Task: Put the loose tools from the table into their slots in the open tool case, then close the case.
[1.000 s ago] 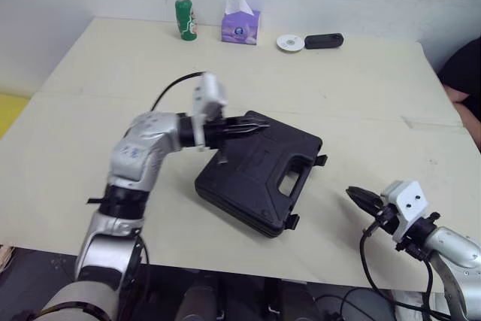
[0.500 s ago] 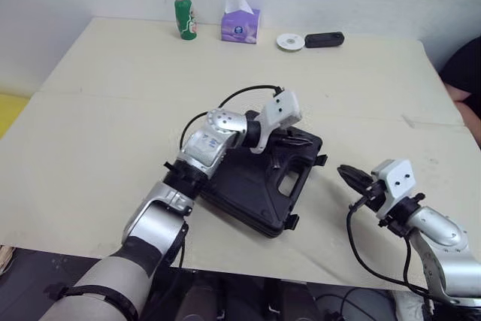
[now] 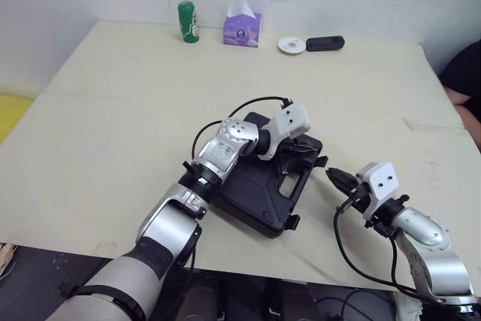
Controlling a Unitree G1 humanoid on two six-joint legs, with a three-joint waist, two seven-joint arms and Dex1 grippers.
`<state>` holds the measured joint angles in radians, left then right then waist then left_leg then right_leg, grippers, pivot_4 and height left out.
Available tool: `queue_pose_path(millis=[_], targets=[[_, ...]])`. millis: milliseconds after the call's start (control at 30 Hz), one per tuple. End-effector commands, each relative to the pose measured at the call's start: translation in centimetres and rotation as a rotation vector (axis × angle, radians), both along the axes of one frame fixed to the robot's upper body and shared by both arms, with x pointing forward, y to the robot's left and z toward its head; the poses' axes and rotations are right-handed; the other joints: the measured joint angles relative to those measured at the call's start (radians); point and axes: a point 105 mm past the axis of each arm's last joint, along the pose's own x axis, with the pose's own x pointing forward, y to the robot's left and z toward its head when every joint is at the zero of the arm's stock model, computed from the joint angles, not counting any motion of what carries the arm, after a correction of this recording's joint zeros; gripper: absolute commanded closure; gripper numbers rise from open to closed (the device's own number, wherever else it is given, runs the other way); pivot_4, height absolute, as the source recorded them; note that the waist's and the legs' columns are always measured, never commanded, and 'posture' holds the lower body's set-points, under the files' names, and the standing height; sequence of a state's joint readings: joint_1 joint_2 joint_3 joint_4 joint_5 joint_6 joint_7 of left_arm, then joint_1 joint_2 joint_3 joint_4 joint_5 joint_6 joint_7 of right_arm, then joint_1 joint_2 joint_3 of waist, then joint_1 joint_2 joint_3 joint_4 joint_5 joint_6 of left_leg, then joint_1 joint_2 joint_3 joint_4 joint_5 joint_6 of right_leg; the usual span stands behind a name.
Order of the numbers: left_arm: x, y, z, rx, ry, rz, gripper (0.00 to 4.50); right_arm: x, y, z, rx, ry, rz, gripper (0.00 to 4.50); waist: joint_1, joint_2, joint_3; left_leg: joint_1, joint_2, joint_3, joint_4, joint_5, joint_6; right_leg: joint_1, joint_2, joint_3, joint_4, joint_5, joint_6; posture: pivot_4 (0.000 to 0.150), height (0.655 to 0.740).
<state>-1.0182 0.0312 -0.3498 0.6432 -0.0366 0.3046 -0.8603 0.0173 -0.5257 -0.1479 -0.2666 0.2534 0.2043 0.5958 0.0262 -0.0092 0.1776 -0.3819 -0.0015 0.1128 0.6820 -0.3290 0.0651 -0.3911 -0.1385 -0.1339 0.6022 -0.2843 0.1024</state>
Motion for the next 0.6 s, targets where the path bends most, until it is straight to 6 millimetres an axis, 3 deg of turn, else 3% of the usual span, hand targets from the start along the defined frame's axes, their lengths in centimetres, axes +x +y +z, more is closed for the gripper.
queue_pose_path(millis=[33,167,600], targets=[[-0.7,1.7,-7.4,0.198,0.158,0.055,4.47,0.3,0.1,0.1,-0.001,0.001,-0.001,4.50,0.000,0.000,-0.002,0.002,0.000,0.000,0.000,0.000,0.000,0.001,0.000,0.000,-0.002,0.000,0.000,0.150,0.7400],[-0.3,2.7,-8.1,0.222,0.160,0.090,4.47,0.9,0.1,0.3,-0.013,-0.012,-0.012,4.50,-0.003,0.001,-0.006,0.014,0.001,-0.002,-0.002,-0.010,-0.005,0.014,-0.001,-0.002,-0.008,0.000,-0.001,0.150,0.7400],[1.4,4.0,-6.6,0.184,0.114,0.177,4.47,2.0,1.0,0.6,-0.019,-0.026,0.013,4.50,-0.008,0.002,-0.008,0.014,0.001,-0.002,-0.001,-0.012,-0.006,0.015,-0.002,-0.002,-0.009,0.000,0.000,0.150,0.7400]])
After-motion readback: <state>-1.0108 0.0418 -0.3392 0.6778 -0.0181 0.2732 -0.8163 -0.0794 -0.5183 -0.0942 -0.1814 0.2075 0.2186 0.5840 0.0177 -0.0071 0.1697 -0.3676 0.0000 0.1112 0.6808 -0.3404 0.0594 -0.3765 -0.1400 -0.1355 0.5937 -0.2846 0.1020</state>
